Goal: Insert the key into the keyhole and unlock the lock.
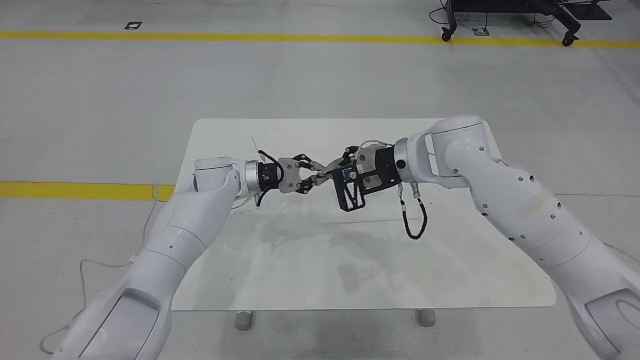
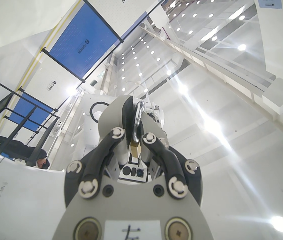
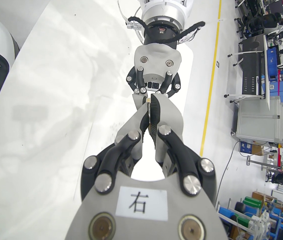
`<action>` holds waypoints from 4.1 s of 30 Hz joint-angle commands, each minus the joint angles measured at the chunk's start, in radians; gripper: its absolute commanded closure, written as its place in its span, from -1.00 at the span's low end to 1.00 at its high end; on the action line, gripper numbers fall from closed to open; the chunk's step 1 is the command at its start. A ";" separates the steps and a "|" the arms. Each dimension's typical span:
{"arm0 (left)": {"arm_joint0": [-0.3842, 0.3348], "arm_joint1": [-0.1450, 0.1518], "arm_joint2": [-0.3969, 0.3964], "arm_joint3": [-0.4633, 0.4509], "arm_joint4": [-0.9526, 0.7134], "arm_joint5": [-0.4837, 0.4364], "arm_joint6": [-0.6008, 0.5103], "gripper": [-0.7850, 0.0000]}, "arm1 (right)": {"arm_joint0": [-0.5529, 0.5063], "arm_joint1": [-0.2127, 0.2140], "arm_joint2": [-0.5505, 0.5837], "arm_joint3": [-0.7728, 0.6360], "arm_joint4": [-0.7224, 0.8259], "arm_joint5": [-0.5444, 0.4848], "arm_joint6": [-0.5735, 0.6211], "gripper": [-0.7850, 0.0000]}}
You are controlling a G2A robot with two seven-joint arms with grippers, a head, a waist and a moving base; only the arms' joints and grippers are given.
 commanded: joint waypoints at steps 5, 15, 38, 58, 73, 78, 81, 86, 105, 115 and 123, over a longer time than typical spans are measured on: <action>0.003 0.002 -0.002 -0.002 0.007 -0.005 -0.001 1.00 | 0.001 0.000 -0.006 -0.005 0.004 0.000 0.027 1.00; 0.008 0.004 -0.005 -0.011 0.016 -0.013 0.005 1.00 | -0.003 -0.005 -0.003 -0.018 0.020 0.000 0.084 1.00; 0.016 0.006 -0.005 -0.022 0.024 -0.016 0.009 1.00 | -0.024 -0.004 0.020 -0.053 0.059 0.000 0.148 0.86; 0.018 0.007 -0.006 -0.028 0.030 -0.012 0.019 1.00 | -0.030 -0.004 0.024 -0.062 0.066 0.000 0.166 1.00; 0.017 0.008 -0.007 -0.037 0.033 0.002 0.034 1.00 | -0.013 0.000 0.000 -0.066 0.068 0.000 0.203 1.00; 0.017 0.010 -0.005 -0.045 0.043 0.013 0.043 1.00 | -0.009 0.001 -0.005 -0.078 0.058 0.000 0.230 1.00; 0.017 0.011 -0.004 -0.050 0.054 0.013 0.057 1.00 | -0.011 0.001 -0.005 -0.085 0.054 0.001 0.250 1.00; 0.022 0.013 -0.008 -0.065 0.060 0.001 0.092 1.00 | -0.017 0.000 -0.004 -0.096 0.054 0.005 0.276 1.00; 0.039 0.018 -0.018 -0.101 0.054 0.025 0.123 1.00 | -0.025 -0.010 -0.012 -0.117 0.057 0.028 0.383 1.00; 0.043 0.018 -0.023 -0.102 0.043 0.027 0.137 1.00 | -0.029 -0.014 -0.006 -0.115 0.082 0.037 0.403 0.27; 0.044 0.020 -0.032 -0.096 0.034 0.010 0.143 1.00 | -0.045 -0.010 0.021 -0.113 0.111 0.037 0.392 0.31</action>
